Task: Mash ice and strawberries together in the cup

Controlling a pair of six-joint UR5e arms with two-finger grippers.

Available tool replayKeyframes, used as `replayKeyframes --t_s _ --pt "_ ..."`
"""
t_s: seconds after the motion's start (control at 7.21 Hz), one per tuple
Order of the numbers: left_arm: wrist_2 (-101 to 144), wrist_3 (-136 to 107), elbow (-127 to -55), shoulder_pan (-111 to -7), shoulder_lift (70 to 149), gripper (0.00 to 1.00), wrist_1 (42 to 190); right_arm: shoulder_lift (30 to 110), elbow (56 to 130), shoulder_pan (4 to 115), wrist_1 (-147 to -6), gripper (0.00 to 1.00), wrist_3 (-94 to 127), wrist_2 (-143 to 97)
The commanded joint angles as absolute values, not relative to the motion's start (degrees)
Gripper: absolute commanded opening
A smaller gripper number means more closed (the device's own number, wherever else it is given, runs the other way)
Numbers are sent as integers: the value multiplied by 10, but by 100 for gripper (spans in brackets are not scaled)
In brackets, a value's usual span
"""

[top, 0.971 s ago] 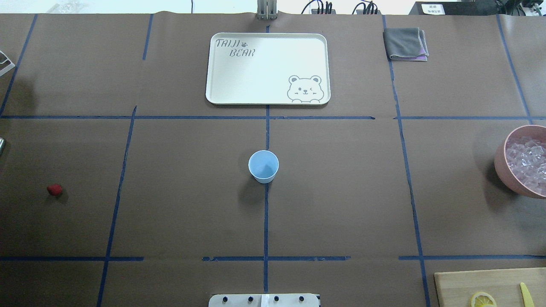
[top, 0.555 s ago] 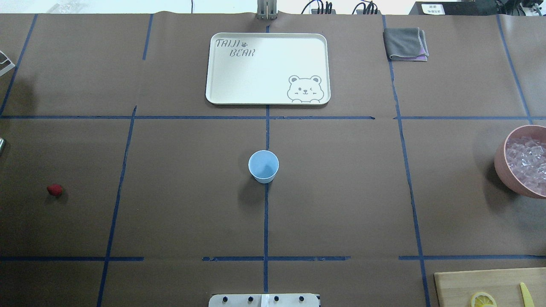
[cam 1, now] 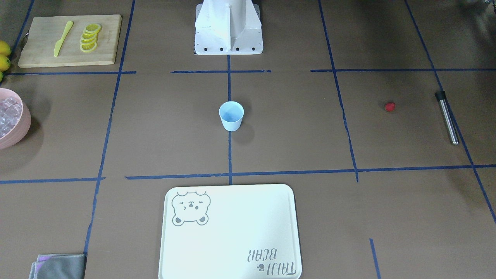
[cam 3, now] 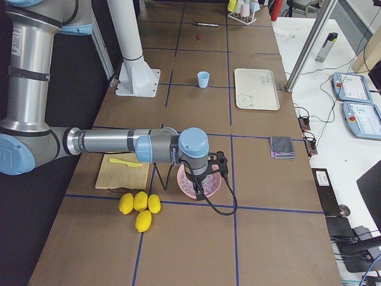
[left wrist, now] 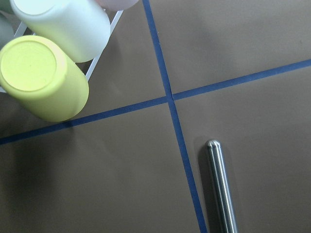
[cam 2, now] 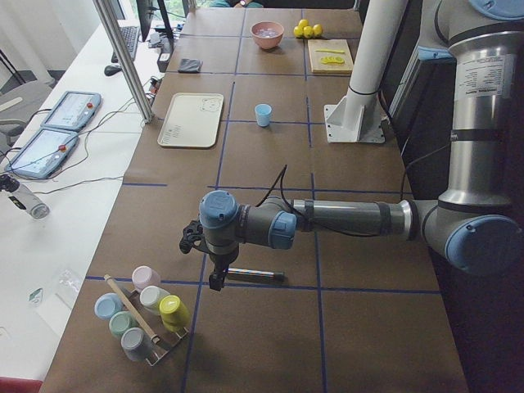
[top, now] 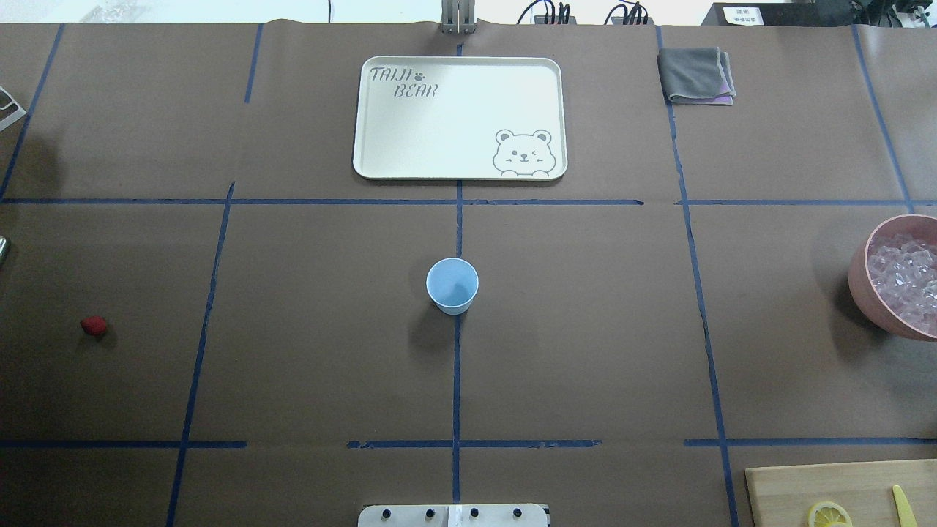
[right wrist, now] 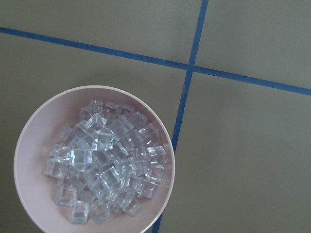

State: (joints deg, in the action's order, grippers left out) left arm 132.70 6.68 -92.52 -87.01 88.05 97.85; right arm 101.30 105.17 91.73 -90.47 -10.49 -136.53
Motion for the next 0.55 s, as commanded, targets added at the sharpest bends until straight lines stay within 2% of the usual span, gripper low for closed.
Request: replayKeyframes --t_s 0.0,0.42 --pt "1328 65 -925 -870 882 100 977 1013 1052 913 -904 100 -103 -1367" --pt "1332 62 -932 -870 882 100 975 1012 1052 912 -903 100 -103 -1366"
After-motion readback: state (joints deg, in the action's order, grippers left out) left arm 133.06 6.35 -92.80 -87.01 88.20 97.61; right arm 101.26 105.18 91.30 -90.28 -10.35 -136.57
